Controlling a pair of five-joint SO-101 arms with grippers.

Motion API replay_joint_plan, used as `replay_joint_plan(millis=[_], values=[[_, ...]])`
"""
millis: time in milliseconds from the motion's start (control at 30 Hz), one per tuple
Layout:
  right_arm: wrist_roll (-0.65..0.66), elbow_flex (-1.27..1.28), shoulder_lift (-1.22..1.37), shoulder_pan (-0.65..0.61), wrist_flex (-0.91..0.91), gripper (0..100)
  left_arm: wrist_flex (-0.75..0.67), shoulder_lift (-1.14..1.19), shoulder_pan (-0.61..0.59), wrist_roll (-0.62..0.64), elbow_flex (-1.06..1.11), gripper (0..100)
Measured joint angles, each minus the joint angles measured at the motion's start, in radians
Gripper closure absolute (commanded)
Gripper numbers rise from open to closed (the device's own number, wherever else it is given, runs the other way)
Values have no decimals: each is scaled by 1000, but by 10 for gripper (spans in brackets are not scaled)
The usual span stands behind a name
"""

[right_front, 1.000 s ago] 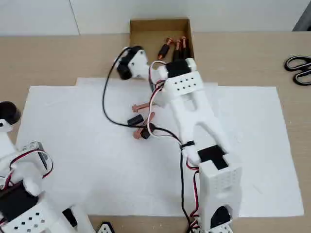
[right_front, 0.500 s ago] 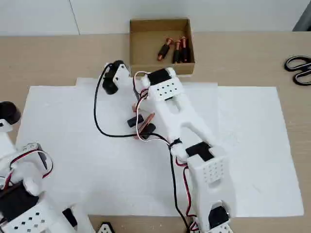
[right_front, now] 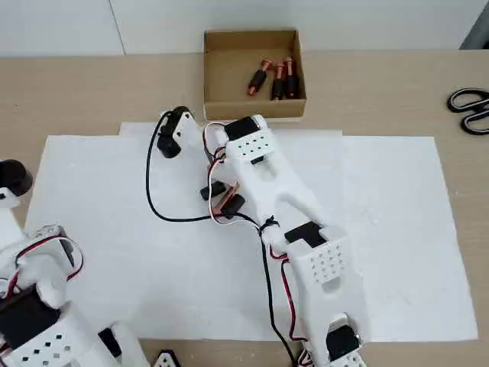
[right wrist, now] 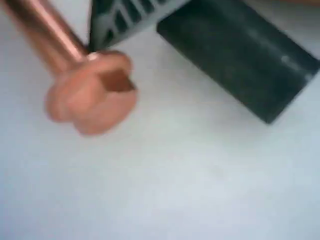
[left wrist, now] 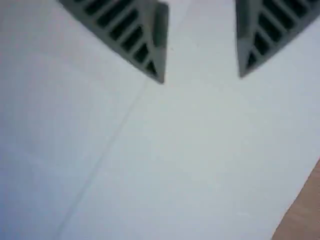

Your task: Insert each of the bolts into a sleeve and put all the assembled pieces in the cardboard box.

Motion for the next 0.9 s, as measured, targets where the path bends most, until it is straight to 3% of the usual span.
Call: replay_joint_plan(millis=[333, 600, 900], values=[[2, 0, 28, 3, -21, 820, 0, 0, 0, 0, 0, 912], [2, -2, 44, 5, -29, 998, 0, 0, 0, 0, 0, 913], [-37, -23, 48, 18, -32, 995, 0, 0, 0, 0, 0, 913]])
